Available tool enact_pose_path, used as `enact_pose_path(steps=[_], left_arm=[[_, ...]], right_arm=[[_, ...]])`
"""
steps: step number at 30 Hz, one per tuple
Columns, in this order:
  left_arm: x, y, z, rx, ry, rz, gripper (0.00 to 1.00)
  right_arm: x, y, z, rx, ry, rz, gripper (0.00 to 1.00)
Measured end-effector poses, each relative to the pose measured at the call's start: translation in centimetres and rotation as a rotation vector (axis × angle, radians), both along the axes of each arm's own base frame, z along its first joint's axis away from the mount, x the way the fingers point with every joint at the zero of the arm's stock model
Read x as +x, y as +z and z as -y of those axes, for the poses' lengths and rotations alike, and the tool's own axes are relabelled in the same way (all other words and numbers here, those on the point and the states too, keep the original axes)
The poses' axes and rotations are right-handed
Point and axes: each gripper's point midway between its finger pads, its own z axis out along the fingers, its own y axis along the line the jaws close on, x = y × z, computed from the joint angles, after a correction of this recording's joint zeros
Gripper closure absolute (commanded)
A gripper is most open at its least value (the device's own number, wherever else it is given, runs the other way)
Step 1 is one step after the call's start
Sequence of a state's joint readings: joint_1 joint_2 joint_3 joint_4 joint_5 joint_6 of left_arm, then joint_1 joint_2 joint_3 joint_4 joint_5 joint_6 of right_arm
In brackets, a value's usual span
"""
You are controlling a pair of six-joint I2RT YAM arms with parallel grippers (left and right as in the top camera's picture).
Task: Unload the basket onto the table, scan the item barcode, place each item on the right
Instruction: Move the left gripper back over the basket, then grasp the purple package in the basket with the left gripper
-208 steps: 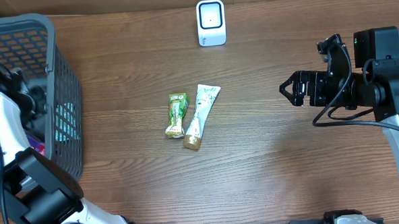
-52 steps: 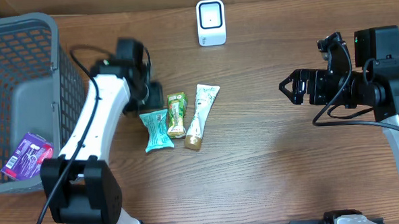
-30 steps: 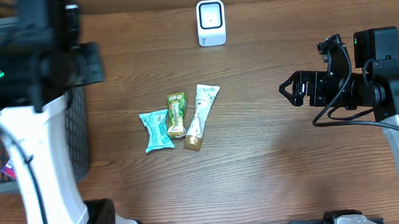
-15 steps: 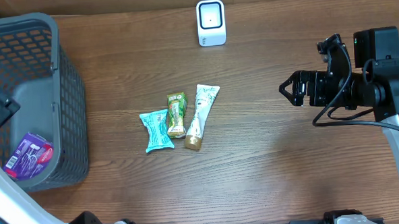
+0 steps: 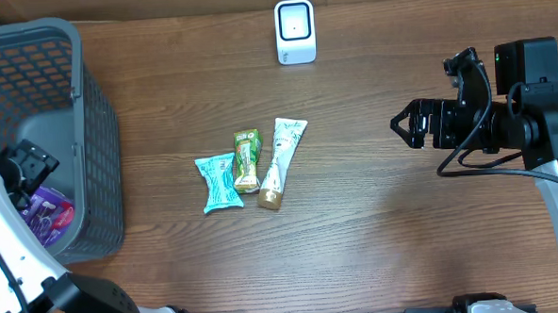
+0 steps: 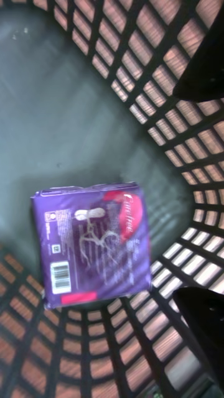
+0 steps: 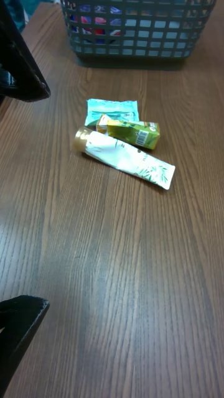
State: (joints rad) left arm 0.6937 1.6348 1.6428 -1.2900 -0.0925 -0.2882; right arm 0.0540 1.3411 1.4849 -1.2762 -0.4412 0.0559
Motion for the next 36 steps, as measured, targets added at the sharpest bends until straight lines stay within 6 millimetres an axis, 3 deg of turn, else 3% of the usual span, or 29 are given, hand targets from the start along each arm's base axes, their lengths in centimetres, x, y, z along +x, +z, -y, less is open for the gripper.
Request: enact_pose_path(steps=[12, 16, 21, 24, 25, 27, 28, 36], left_arm=[[-0.1, -10.9, -0.4, -0.075, 0.015, -0.122, 0.14], [-0.3, -13.0, -0.7, -0.092, 0.021, -0.171, 0.15], [-0.5, -14.3, -1.1, -0.091, 0.032, -0.209, 0.23], [-0.7, -14.7, -1.3, -0.086, 0.039, -0.23, 0.43], [-0.8, -14.9, -1.4, -0.084, 0.042, -0.238, 0.56], [-0.9, -15.1, -1.6, -0.079, 0.042, -0.253, 0.89], [-0.9, -15.2, -1.6, -0.08, 0.041, -0.256, 0.96], [-0.9, -14.9, -1.8, -0.078, 0.042, -0.266, 0.96]], right_arm=[[0.0, 0.0, 0.0, 0.0, 0.0, 0.0, 0.0], [0.0, 0.0, 0.0, 0.0, 0.0, -0.001, 0.0], [0.0, 0.0, 0.0, 0.0, 0.001, -0.001, 0.0], [0.0, 0.0, 0.0, 0.0, -0.001, -0.001, 0.0], [0.0, 0.0, 0.0, 0.0, 0.0, -0.001, 0.0], [0.0, 0.0, 0.0, 0.0, 0.0, -0.001, 0.0], [0.0, 0.0, 0.0, 0.0, 0.0, -0.001, 0.0], [0.0, 0.0, 0.0, 0.0, 0.0, -0.001, 0.0]])
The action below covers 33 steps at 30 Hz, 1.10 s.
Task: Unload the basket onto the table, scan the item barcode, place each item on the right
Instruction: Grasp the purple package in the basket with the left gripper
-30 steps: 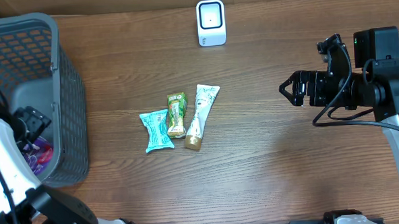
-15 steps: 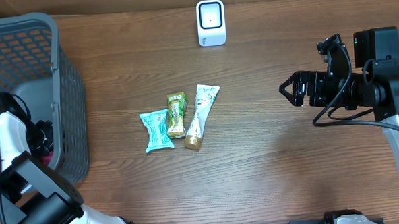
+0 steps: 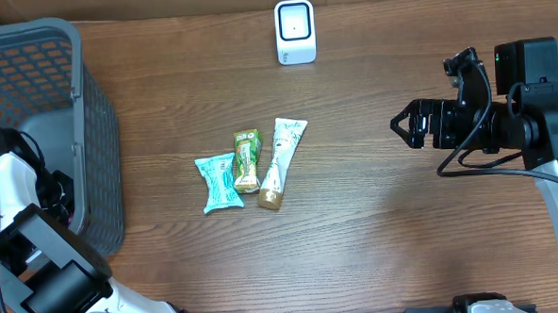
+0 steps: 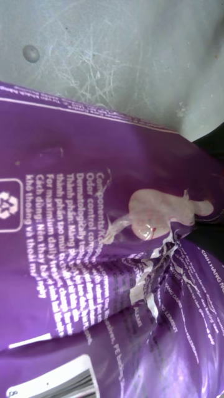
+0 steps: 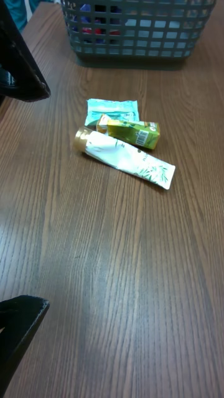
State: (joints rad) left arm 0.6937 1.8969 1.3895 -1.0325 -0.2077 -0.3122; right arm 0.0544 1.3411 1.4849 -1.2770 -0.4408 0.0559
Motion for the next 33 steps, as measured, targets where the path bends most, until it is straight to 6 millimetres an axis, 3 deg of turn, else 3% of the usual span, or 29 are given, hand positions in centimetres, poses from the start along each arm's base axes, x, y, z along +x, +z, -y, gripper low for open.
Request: enact_pose_path(steps=[5, 8, 18, 22, 25, 26, 27, 28, 33], left_arm=[[-0.2, 0.7, 0.3, -0.045, 0.0, -0.046, 0.96], [-0.3, 2.4, 0.6, -0.087, 0.0, -0.078, 0.96], [3.7, 15.4, -1.6, 0.029, -0.06, 0.136, 0.96], [3.9, 19.2, -1.3, 0.088, -0.074, 0.222, 0.96], [3.5, 20.9, -0.9, 0.113, -0.083, 0.256, 0.95], [3.4, 21.2, -0.8, 0.117, -0.084, 0.263, 0.86], [3.4, 21.4, -0.7, 0.117, -0.084, 0.272, 0.4], [3.4, 21.4, -0.7, 0.115, -0.088, 0.273, 0.0], [3.3, 20.3, -0.3, 0.081, -0.092, 0.253, 0.0]], right_arm=[[0.0, 0.0, 0.0, 0.0, -0.001, 0.0, 0.0], [0.0, 0.0, 0.0, 0.001, -0.001, 0.001, 0.0], [0.2, 0.1, 0.0, 0.0, 0.0, 0.009, 0.0], [0.2, 0.1, 0.0, 0.001, 0.0, 0.009, 0.0], [0.2, 0.1, 0.0, 0.001, -0.001, 0.008, 0.0], [0.2, 0.1, 0.0, 0.001, 0.0, 0.009, 0.0], [0.2, 0.1, 0.0, 0.001, 0.0, 0.009, 0.0], [0.2, 0.1, 0.0, 0.001, 0.0, 0.01, 0.0], [0.3, 0.1, 0.0, 0.001, 0.0, 0.013, 0.0]])
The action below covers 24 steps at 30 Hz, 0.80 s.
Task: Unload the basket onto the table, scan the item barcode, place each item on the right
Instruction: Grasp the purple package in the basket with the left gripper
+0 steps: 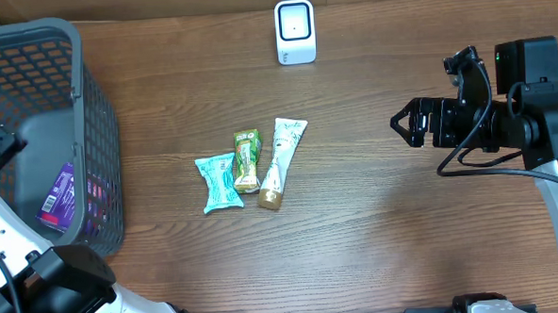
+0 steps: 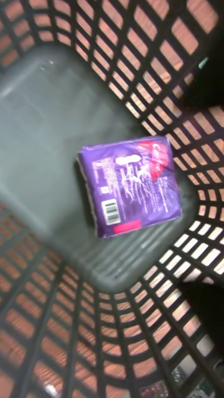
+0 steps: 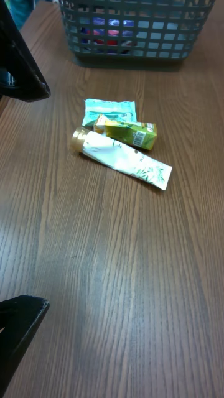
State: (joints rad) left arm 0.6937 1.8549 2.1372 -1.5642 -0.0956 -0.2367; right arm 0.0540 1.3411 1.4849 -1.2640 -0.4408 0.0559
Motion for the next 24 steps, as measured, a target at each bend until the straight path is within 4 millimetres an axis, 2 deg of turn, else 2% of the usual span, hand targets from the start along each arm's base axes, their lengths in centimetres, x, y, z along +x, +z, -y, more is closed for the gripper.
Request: enact_pose_path(steps=[4, 10, 15, 17, 24], left_arm=[[-0.5, -2.8, 0.6, -0.058, 0.002, -0.058, 0.0], [-1.2, -9.2, 1.4, -0.143, 0.027, -0.138, 0.01], [-1.0, -13.7, 1.5, -0.164, 0.05, -0.136, 0.0], [-0.6, -15.0, 1.5, -0.165, 0.052, -0.116, 0.01], [0.6, -17.5, 2.5, -0.174, 0.042, -0.079, 0.0]], right_arm=[[0.0, 0.0, 0.0, 0.001, 0.0, 0.0, 0.0], [0.0, 0.0, 0.0, -0.002, -0.001, 0.0, 0.0], [-0.1, -0.1, 0.1, -0.004, -0.002, -0.004, 0.0], [-0.1, -0.1, 0.1, -0.004, -0.002, -0.004, 0.0], [-0.1, -0.1, 0.1, -0.004, -0.002, -0.004, 0.0]])
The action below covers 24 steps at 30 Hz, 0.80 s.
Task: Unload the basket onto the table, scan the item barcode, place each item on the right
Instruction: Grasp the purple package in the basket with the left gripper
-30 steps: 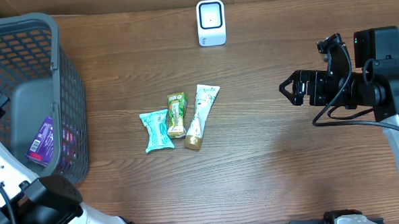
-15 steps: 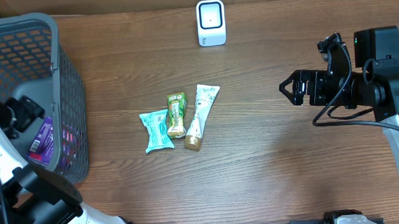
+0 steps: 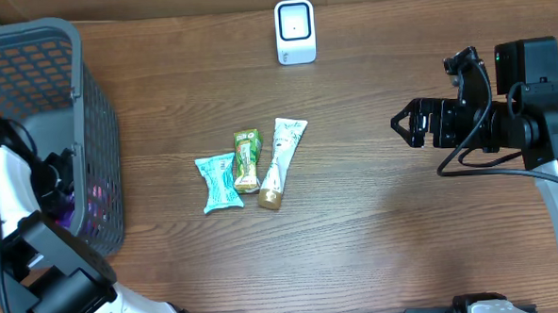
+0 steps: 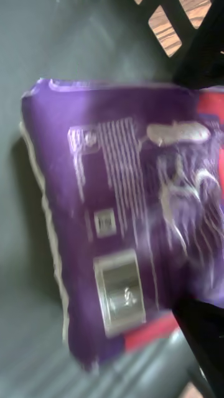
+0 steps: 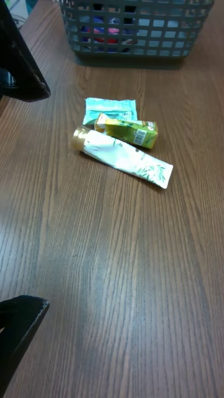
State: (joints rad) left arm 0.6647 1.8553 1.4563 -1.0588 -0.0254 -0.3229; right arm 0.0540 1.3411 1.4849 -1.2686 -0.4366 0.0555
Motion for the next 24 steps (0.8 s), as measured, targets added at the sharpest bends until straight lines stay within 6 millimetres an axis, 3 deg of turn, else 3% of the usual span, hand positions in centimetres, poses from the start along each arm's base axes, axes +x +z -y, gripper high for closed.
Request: enact_pose_path(steps=[10, 18, 24], left_arm=[[2.8, -0.2, 2.7, 0.03, -0.107, 0.014, 0.0], [2.5, -0.2, 2.4, 0.055, -0.109, -0.007, 0.0], [2.0, -1.9, 2.3, 0.076, -0.111, -0.021, 0.0]], right_arm=[[-0.1, 0.0, 0.0, 0.0, 0.0, -0.004, 0.0], [-0.1, 0.0, 0.0, 0.0, 0.0, -0.004, 0.0], [-0.1, 0.0, 0.0, 0.0, 0.0, -0.004, 0.0]])
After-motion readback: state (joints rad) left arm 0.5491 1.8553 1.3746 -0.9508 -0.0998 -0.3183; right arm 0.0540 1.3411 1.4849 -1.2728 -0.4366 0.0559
